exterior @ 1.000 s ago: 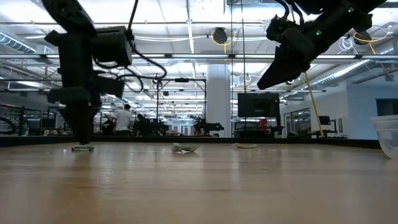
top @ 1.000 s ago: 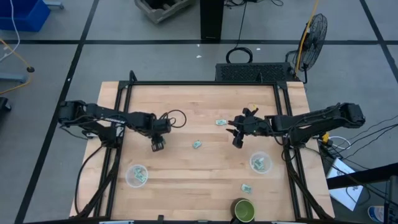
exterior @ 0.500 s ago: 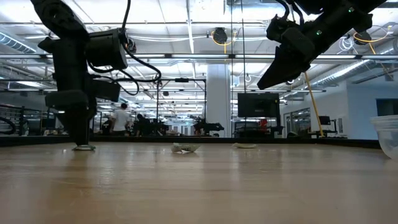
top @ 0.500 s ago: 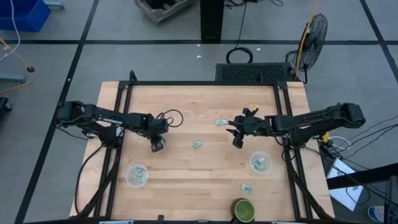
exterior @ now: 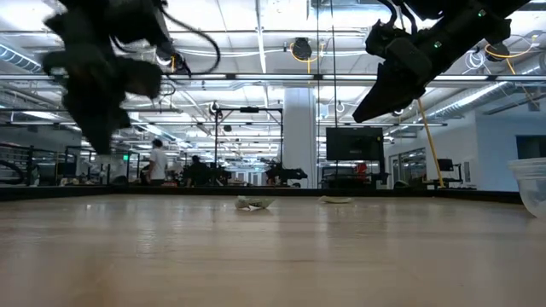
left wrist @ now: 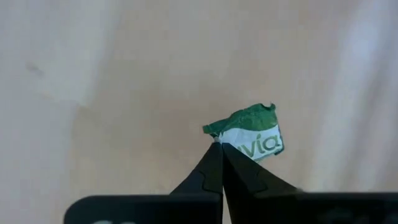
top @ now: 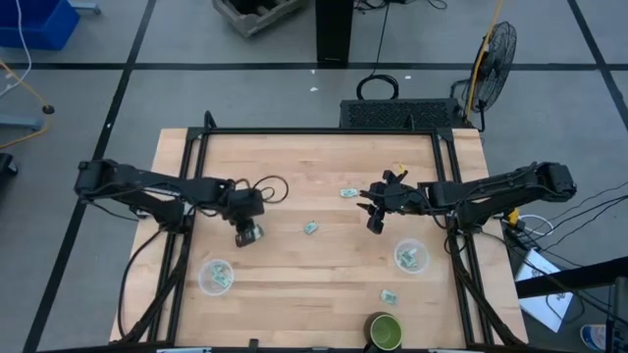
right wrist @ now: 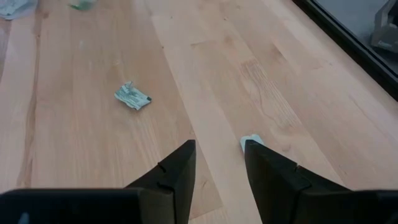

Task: Pick and place Stevia / Truvia into bins
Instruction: Put the Stevia packet into the right transparent plastic container

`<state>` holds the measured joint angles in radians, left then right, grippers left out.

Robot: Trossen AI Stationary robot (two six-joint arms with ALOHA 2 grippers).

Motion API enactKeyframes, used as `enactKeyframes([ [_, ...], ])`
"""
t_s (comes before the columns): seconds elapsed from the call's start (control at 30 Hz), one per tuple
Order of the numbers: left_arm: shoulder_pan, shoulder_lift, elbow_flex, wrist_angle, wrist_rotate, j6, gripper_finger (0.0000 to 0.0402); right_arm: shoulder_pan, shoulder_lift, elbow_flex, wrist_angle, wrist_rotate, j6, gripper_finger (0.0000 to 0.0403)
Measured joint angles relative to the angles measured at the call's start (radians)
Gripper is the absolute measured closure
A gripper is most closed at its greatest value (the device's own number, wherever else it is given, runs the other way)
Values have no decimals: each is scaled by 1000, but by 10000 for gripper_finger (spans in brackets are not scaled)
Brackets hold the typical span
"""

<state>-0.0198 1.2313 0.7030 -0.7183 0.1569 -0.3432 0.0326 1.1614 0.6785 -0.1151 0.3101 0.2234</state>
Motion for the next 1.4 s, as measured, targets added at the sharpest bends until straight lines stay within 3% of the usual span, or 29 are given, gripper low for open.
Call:
enactKeyframes([
  [0.2, -238, -78, 105, -130, -21, -125, 399, 0, 0, -21, 46, 1, 0, 273],
  [0.47, -605, -75, 121, -170, -72, -564, 400, -1, 0, -150, 260, 1, -13, 273],
  [0.7, -819, -33, 119, -170, -120, -941, 400, -25, 0, -165, 422, -49, -163, 273],
  [0.87, -883, 30, 107, -170, -151, -1030, 399, -57, 0, -165, 516, -156, -172, 273],
  [1.1, -874, 93, 100, -171, -159, -1032, 372, -91, 0, -165, 519, -158, -172, 273],
  [1.4, -840, 105, 100, -231, -159, -1080, 303, -105, 0, -165, 519, -158, -181, 273],
])
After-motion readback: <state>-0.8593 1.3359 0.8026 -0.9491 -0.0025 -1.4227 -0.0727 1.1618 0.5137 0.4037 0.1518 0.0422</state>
